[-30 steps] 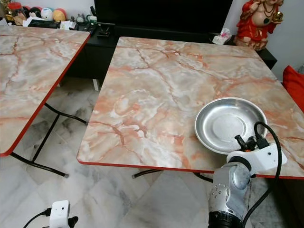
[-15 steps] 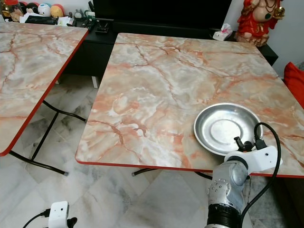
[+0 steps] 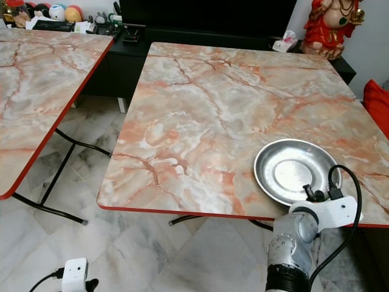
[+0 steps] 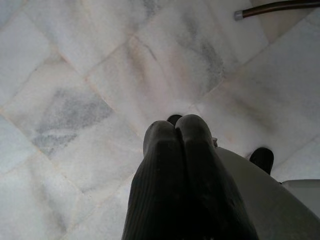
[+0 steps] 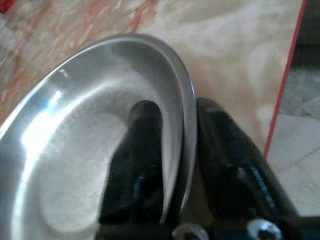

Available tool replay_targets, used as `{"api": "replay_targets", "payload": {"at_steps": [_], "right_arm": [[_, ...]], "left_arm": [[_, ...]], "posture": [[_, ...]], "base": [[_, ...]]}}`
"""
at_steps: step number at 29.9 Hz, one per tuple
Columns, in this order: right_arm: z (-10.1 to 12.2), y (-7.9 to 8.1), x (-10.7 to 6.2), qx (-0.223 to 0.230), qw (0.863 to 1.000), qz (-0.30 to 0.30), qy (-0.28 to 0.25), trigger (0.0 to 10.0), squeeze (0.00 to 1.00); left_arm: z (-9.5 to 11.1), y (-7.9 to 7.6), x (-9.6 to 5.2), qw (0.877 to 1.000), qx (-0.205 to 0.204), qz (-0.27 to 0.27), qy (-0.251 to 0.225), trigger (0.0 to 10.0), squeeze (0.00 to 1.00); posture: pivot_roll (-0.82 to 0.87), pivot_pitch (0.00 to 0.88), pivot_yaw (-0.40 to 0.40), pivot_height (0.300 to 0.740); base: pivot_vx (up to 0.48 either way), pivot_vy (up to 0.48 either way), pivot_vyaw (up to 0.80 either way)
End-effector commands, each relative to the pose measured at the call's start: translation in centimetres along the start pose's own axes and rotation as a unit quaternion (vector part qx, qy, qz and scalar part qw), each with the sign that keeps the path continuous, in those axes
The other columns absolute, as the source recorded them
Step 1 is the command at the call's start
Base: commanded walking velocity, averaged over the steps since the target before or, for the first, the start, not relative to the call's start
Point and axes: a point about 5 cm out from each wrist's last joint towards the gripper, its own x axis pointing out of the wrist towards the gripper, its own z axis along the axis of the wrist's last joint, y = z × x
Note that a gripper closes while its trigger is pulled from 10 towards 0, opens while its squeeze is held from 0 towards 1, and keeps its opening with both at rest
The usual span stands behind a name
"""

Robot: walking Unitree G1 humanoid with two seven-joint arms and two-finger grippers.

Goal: Setting the table

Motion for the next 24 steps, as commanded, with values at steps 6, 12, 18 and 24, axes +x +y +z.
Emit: {"api": "replay_targets", "payload": {"at_steps": [6,12,18,24], "right_arm": [[-0.7,-0.7,0.1,-0.001,1.000,-0.014,0.021,10.0,1.00],[-0.8,-0.2,-0.1,-0.010,1.000,0.008,0.025,10.0,0.60],[0.2,1.5,-0.7,-0.058,0.994,0.083,-0.027,10.0,0.00],[0.0,1.5,-0.8,-0.057,0.994,0.085,-0.022,10.0,0.00]], "left_arm": [[-0.7,0.0,-0.2,1.000,0.003,-0.001,0.012,10.0,0.00],[-0.8,0.0,-0.2,1.000,0.003,0.000,0.014,10.0,0.00],[-0.8,-0.1,-0.2,1.000,0.002,-0.001,0.013,10.0,0.00],[-0.9,-0.2,-0.2,1.000,0.002,-0.003,0.015,10.0,0.00]], "posture": [[0.06,0.108,-0.091,0.740],[0.06,0.106,-0.092,0.740],[0.06,0.105,-0.093,0.740],[0.06,0.106,-0.093,0.740]], "base": [[0.000,0.000,0.00],[0.000,0.000,0.00],[0.000,0.000,0.00],[0.000,0.000,0.00]]}}
